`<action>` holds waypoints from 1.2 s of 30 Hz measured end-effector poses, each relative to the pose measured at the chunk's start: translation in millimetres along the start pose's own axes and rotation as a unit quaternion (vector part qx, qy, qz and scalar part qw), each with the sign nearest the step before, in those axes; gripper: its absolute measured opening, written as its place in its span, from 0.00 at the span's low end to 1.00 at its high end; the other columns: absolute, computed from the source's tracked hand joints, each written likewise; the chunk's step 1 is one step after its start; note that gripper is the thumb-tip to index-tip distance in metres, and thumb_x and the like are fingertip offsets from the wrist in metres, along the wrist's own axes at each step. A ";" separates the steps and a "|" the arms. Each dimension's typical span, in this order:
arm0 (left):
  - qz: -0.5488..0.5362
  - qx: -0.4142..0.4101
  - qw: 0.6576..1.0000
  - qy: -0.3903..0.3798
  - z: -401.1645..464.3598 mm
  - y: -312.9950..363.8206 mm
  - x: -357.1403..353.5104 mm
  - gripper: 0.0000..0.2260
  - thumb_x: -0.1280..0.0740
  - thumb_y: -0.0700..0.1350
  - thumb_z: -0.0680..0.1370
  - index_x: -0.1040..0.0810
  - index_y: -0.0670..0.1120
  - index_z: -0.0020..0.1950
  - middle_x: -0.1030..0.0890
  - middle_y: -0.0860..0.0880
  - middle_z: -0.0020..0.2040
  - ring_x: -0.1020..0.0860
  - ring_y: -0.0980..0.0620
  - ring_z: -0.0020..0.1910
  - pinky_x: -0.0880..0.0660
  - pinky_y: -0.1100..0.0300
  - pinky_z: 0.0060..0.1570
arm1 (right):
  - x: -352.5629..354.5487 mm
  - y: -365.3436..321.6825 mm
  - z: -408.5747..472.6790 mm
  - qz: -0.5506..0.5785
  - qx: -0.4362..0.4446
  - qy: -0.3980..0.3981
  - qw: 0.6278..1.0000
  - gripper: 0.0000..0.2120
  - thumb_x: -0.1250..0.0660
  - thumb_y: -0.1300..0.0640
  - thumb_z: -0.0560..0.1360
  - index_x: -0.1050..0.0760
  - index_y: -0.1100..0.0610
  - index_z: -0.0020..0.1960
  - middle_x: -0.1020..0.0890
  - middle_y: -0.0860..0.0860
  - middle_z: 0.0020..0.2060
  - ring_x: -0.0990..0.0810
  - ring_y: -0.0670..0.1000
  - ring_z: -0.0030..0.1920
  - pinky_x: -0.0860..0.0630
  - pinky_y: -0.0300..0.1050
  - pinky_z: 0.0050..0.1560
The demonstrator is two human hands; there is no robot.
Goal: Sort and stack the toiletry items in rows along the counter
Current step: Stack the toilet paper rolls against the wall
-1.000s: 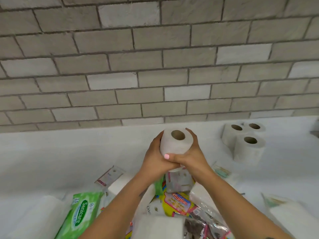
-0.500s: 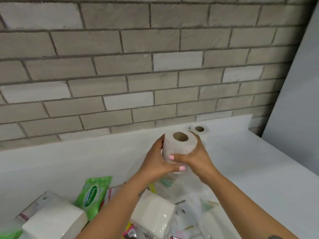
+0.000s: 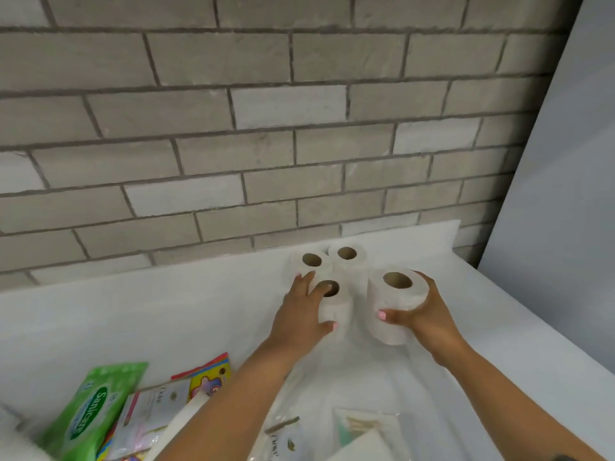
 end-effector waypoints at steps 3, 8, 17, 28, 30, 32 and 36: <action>0.031 0.010 0.999 0.005 7.8 -0.4 -9.1 0.28 0.33 0.56 0.75 0.38 0.57 0.72 0.53 0.52 0.78 0.58 0.50 0.77 0.40 0.48 0.72 | 3.3 25.0 11.2 0.003 -0.012 -0.012 1.000 0.32 0.18 0.60 0.54 0.24 0.52 0.56 0.18 0.47 0.50 0.19 0.45 0.50 0.22 0.39 0.44; 0.034 0.024 0.999 0.021 9.2 -0.4 -11.5 0.23 0.36 0.56 0.76 0.35 0.55 0.70 0.53 0.55 0.78 0.54 0.53 0.77 0.35 0.51 0.68 | -3.6 62.8 33.6 0.007 -0.036 -0.024 0.999 0.40 0.16 0.54 0.50 0.27 0.53 0.60 0.19 0.49 0.54 0.20 0.51 0.55 0.22 0.52 0.54; 0.033 0.034 0.998 0.039 3.8 -0.1 -7.8 0.20 0.37 0.57 0.76 0.33 0.56 0.67 0.52 0.57 0.77 0.47 0.55 0.76 0.31 0.54 0.62 | -28.1 67.1 56.9 0.045 0.036 -0.093 0.994 0.22 0.24 0.78 0.57 0.26 0.70 0.48 0.19 0.63 0.44 0.19 0.53 0.44 0.21 0.46 0.43; 0.033 0.035 0.998 0.050 6.2 -0.4 -12.9 0.20 0.37 0.56 0.77 0.34 0.56 0.68 0.49 0.57 0.77 0.47 0.55 0.76 0.31 0.55 0.63 | -27.6 71.8 67.4 0.013 0.017 -0.116 0.993 0.31 0.19 0.64 0.57 0.26 0.63 0.58 0.19 0.61 0.53 0.21 0.62 0.54 0.25 0.66 0.54; 0.032 0.034 0.998 0.053 6.9 0.4 -14.0 0.21 0.37 0.56 0.77 0.34 0.55 0.69 0.49 0.57 0.77 0.47 0.54 0.76 0.31 0.55 0.64 | -26.9 70.1 66.7 0.006 0.024 -0.115 0.993 0.31 0.21 0.66 0.58 0.26 0.62 0.59 0.20 0.60 0.54 0.21 0.60 0.55 0.24 0.62 0.56; 0.032 0.034 0.997 0.053 7.6 0.3 -15.0 0.21 0.37 0.56 0.77 0.34 0.55 0.69 0.48 0.56 0.77 0.47 0.54 0.76 0.32 0.55 0.64 | -26.0 69.0 65.9 0.007 0.028 -0.111 0.993 0.29 0.23 0.69 0.59 0.27 0.62 0.59 0.20 0.60 0.54 0.21 0.59 0.55 0.23 0.58 0.56; 0.035 0.032 0.997 0.066 8.5 -1.9 -16.9 0.22 0.35 0.56 0.76 0.34 0.54 0.69 0.45 0.55 0.77 0.45 0.52 0.76 0.36 0.55 0.68 | -26.3 72.4 60.0 0.011 0.017 -0.095 0.995 0.35 0.20 0.64 0.58 0.29 0.59 0.62 0.21 0.56 0.57 0.22 0.56 0.58 0.24 0.57 0.58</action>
Point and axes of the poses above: each hand's wrist, its own z-axis towards the middle knuckle, its own x-axis out of the back of the hand, y = z × x, the point moved 2 cm from there along z, towards the middle knuckle
